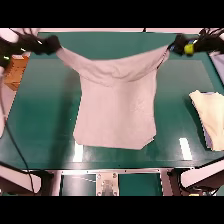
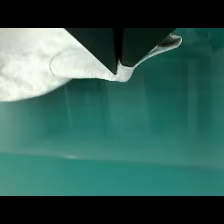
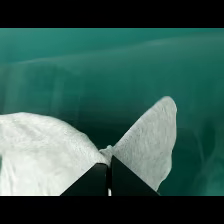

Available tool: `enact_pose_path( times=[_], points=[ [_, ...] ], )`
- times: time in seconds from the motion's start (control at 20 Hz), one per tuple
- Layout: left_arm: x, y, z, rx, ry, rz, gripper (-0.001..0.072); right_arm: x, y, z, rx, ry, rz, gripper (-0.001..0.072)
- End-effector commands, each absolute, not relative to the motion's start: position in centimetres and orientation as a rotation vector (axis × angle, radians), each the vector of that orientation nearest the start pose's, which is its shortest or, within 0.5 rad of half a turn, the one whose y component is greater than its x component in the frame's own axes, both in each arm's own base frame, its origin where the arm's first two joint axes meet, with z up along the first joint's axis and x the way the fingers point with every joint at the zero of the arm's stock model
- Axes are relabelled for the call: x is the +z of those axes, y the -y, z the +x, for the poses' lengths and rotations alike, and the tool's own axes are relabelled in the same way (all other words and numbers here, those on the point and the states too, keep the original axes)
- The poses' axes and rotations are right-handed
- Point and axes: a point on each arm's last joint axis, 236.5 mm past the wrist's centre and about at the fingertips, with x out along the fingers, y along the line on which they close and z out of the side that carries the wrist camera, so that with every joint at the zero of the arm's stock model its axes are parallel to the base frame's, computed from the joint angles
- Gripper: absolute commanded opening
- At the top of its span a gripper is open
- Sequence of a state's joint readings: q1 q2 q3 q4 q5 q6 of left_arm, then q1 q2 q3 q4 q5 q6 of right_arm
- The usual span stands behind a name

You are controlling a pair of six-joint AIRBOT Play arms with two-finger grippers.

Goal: Fold the shirts.

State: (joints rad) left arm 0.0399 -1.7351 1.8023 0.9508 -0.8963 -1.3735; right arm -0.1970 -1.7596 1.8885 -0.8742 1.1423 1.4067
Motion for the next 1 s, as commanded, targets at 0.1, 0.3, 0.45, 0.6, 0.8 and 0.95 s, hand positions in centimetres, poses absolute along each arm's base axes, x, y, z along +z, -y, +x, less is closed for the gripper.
enact_pose_path(
  times=[0.1, 0.3, 0.45, 0.6, 0.8, 0.95],
  points=[
    [5.8, 11.4, 60.3, -0.366, -0.828, -0.43, 0.01, 2.6, -1.1, 57.5, 0.261, -1.036, 0.587, 0.001],
    [8.1, 9.9, 54.6, -0.419, -1.097, -0.516, 0.0663, 1.9, 2.9, 56.5, 0.202, -1.062, 0.598, 0.0011],
    [7.8, 7.5, 47.8, -0.38, -1.388, -0.563, 0.0662, 0.7, 6.4, 54.6, 0.144, -1.122, 0.58, 0.0011],
    [6.0, 8.1, 41.1, -0.314, -1.612, -0.468, 0.0662, 0.4, 8.1, 53.9, 0.119, -1.137, 0.588, 0.0011],
    [1.5, 11.6, 33.0, -0.264, -1.673, -0.397, 0.0662, 0.4, 8.2, 53.8, 0.118, -1.137, 0.587, 0.0011],
    [-3.6, 14.2, 26.0, -0.214, -1.713, -0.539, 0.0663, 0.4, 8.2, 53.8, 0.123, -1.137, 0.581, 0.0011]
  ],
)
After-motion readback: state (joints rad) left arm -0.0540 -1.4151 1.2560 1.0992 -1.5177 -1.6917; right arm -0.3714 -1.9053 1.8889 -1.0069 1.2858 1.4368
